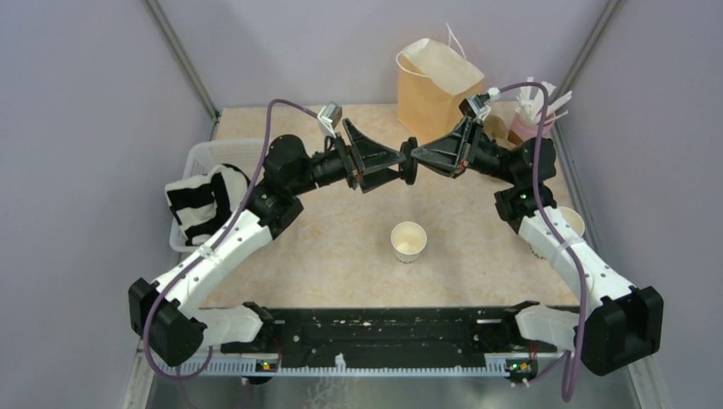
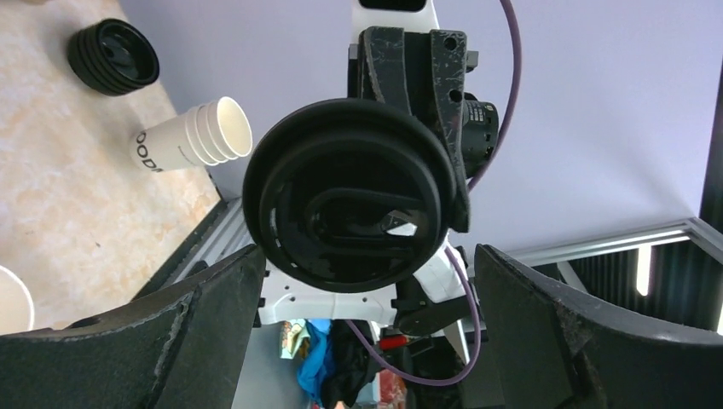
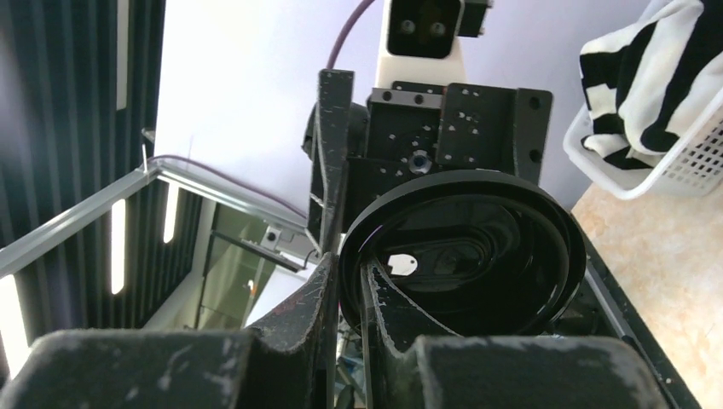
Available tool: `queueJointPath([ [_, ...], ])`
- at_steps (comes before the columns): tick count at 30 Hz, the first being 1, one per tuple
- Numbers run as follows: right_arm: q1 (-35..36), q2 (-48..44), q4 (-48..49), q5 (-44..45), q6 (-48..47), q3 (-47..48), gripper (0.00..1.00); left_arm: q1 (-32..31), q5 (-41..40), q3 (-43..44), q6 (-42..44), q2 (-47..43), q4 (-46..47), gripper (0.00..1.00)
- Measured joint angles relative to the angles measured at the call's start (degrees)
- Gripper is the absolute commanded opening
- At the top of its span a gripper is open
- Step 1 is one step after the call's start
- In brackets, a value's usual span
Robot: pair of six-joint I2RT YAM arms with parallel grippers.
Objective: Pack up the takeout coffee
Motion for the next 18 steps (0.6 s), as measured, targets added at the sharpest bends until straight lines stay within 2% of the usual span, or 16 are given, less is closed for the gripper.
queueJointPath([
  [4,0.0,-0.3,2.4,0.3,1.8,-0.3,0.1,-1.0,-0.7,-3.0,-3.1,-0.3,3.7,0.98],
  [18,0.0,-1.7,3.2,0.3,2.4,-3.3,0.1,-2.3,-3.1,-4.9,-5.5,-1.4,5.4,0.94],
])
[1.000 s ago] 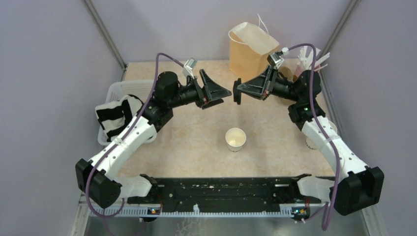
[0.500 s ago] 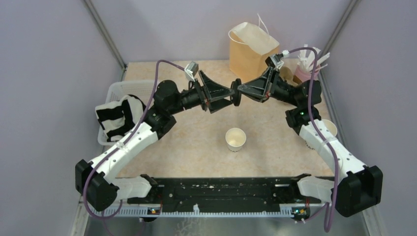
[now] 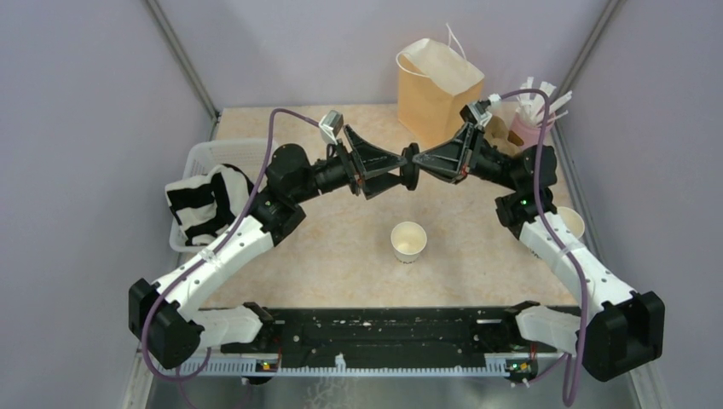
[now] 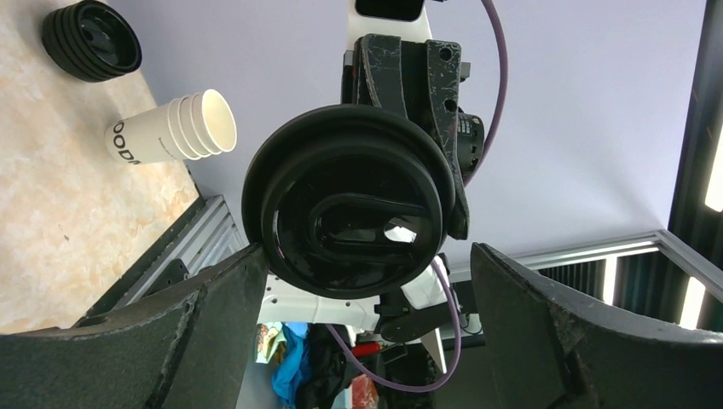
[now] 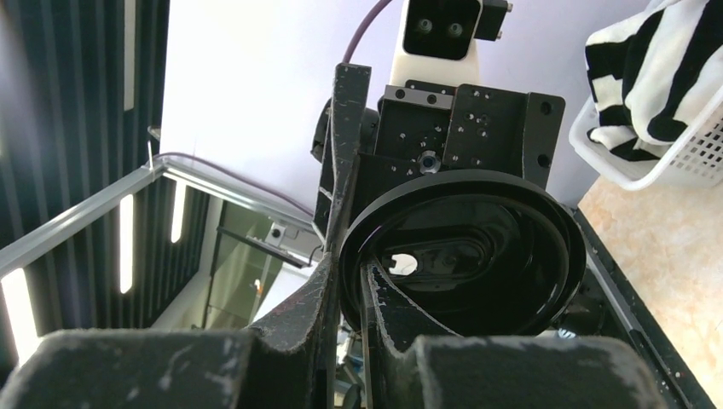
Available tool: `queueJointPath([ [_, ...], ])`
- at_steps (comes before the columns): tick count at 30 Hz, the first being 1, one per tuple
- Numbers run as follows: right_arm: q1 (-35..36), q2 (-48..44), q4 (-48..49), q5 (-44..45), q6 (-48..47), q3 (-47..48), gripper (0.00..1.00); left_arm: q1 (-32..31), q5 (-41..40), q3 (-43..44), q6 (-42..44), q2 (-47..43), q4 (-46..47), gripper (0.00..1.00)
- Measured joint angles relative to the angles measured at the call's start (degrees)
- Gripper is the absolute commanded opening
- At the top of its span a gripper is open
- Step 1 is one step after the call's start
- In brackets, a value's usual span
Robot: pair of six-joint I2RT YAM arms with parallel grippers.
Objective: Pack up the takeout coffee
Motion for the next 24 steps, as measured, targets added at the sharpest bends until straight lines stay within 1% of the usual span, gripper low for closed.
queueJointPath([
  [7,0.0,-0.8,-0.4,-0.2,-0.2,-0.4,0.1,0.0,0.0,-0.1,-0.3,0.0,0.3,0.98],
  [11,0.1,-0.9,-0.7,-0.2,-0.2,-0.5,0.1,0.0,0.0,-0.1,-0.5,0.0,0.3,0.94],
  [17,0.6,-1.0,-0.7,0.0,-0.5,-0.5,0.09,0.0,0.2,-0.1,-0.6,0.0,0.2,0.94],
  [24,1.1,-1.0,-1.1,0.0,-0.9,-0.5,0.09,0.0,0.2,0.0,-0.6,1.5,0.2,0.86],
])
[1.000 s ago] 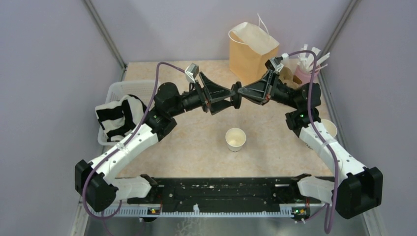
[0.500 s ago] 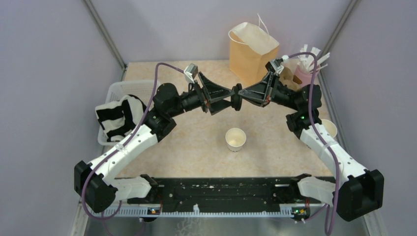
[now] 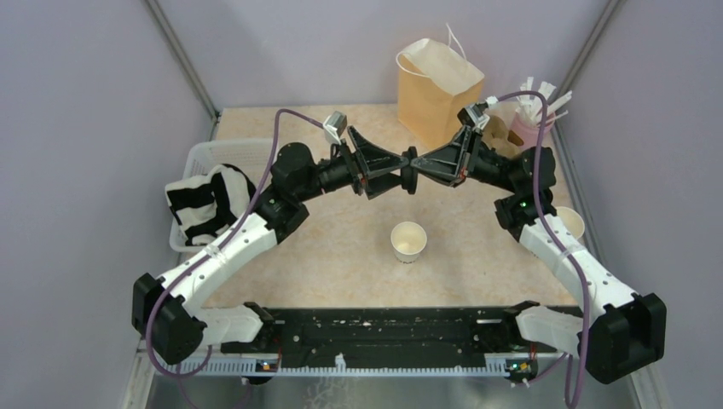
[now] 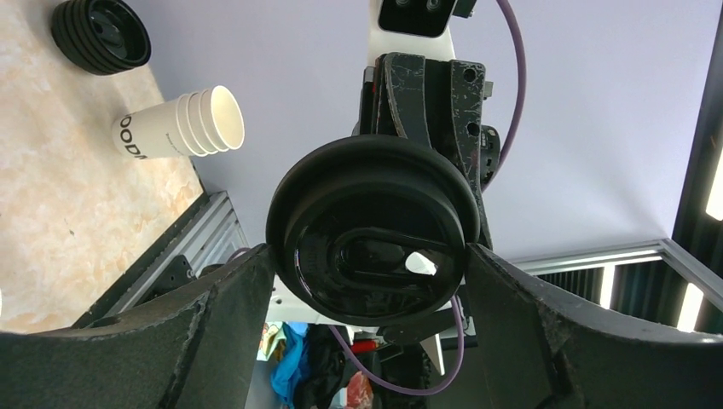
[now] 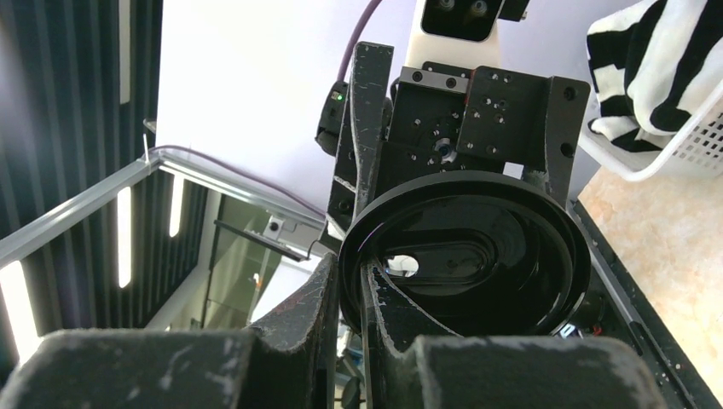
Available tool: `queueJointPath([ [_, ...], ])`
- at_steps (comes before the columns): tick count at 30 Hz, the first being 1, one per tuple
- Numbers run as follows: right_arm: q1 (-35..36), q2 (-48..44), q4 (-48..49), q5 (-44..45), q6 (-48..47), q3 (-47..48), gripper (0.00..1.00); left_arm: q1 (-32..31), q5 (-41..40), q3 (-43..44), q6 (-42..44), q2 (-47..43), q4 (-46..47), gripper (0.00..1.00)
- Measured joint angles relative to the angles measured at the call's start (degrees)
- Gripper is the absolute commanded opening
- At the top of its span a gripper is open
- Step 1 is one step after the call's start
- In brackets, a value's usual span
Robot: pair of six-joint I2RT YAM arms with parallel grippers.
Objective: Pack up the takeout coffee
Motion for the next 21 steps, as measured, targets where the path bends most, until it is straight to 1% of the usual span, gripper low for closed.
queueJointPath([
  [6,0.0,0.0,-0.3,0.0,-0.3,0.0,0.09,0.0,0.0,0.2,0.0,0.3,0.0,0.78],
  [8,0.0,0.0,-0.3,0.0,-0.3,0.0,0.1,0.0,0.1,0.3,0.1,0.3,0.0,0.78],
  [11,0.0,0.0,-0.5,0.0,-0.5,0.0,0.13,0.0,0.2,0.4,0.1,0.4,0.0,0.77],
  [14,0.0,-0.1,-1.9,0.1,-1.9,0.1,0.18,0.1,0.0,0.5,0.8,0.4,-0.9,0.77],
  [16,0.0,-0.2,-3.8,0.2,-3.5,0.2,0.18,0.1,-0.2,0.5,1.2,0.4,-1.9,0.76],
  [18,0.0,-0.2,-5.9,0.2,-5.0,0.3,0.23,0.1,-0.3,0.5,1.6,0.4,-2.9,0.75],
  [21,0.0,-0.2,-8.0,0.3,-6.5,0.7,0.34,0.1,-0.9,0.5,2.2,0.4,-4.3,0.74],
])
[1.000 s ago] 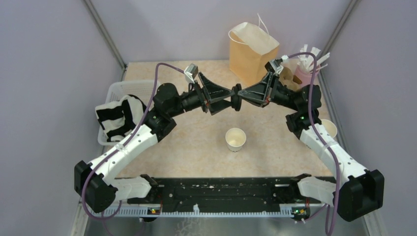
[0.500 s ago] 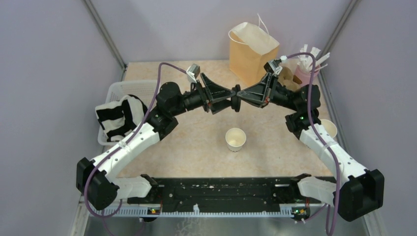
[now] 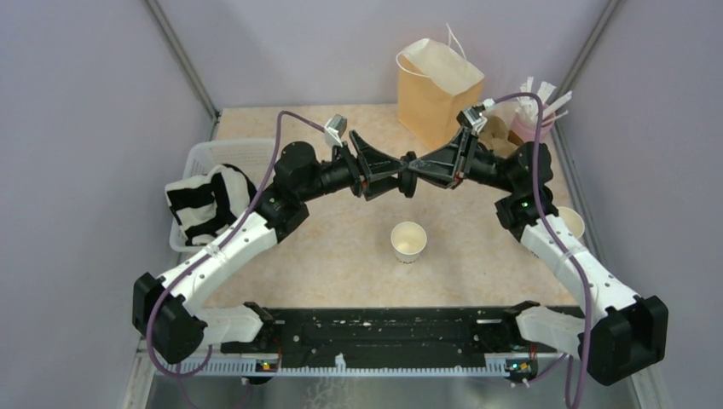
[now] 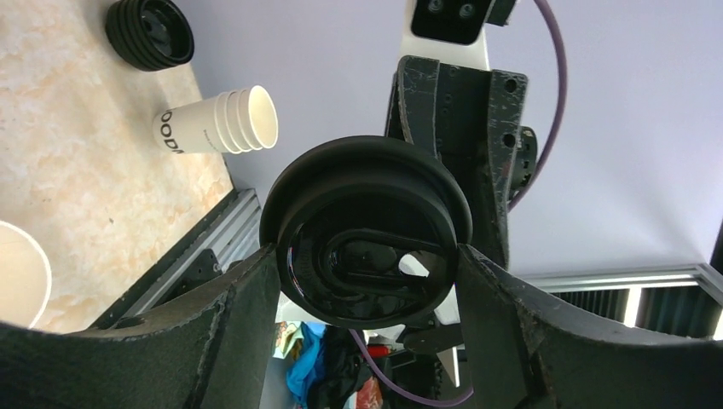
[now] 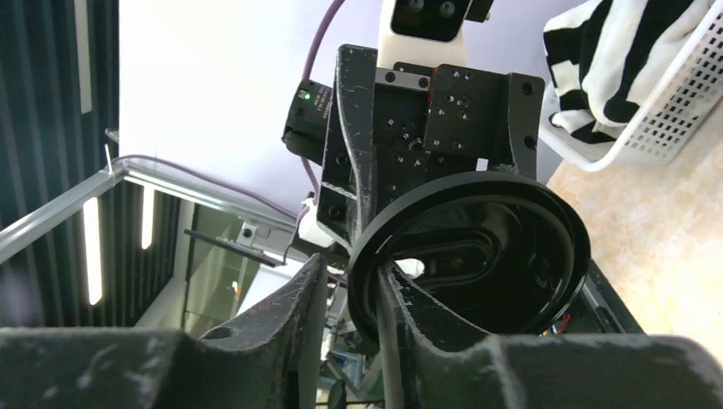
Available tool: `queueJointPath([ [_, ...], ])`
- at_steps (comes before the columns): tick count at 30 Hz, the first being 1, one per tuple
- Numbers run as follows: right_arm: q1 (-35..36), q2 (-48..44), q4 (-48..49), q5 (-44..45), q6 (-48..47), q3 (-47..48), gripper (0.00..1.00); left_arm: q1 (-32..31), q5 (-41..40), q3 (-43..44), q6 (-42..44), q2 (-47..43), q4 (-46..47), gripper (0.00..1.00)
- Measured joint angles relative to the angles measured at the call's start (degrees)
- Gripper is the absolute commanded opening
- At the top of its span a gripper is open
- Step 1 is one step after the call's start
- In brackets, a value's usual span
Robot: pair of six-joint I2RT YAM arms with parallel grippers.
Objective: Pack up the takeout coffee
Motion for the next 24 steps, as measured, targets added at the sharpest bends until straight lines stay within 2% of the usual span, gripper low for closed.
queueJointPath([
  [6,0.0,-0.4,-5.0,0.0,-3.4,1.7,0.64,0.2,-1.4,0.7,3.0,0.0,-4.8,0.73],
  [9,-0.2,-1.3,-14.5,0.6,-8.9,4.7,0.72,0.2,-2.4,2.9,6.4,0.4,-10.0,0.72],
  [12,-2.4,-2.4,-30.1,3.2,-18.9,9.1,0.78,0.1,-2.9,6.2,10.4,0.8,-15.6,0.7],
  [14,-5.4,-2.6,-41.7,6.2,-26.5,11.7,0.79,-0.2,-3.3,8.7,13.5,0.8,-19.0,0.67],
  [15,-9.5,-2.6,-56.9,11.1,-36.5,14.6,0.79,-0.4,-3.7,11.1,17.3,0.8,-22.8,0.67],
  [16,-9.7,-2.7,-57.7,11.5,-37.1,14.7,0.79,-0.4,-3.7,11.2,17.5,0.8,-22.9,0.67],
  [18,-10.7,-2.7,-67.7,16.5,-44.4,16.9,0.79,-1.8,-6.1,14.0,21.4,2.1,-28.2,0.67],
  [21,-11.0,-3.6,-78.9,24.0,-53.2,20.2,0.8,-6.0,-10.0,20.2,27.1,7.3,-35.3,0.66],
  [24,-11.0,-5.7,-86.0,30.6,-59.1,21.9,0.81,-10.8,-15.6,26.9,33.0,14.1,-42.5,0.66],
])
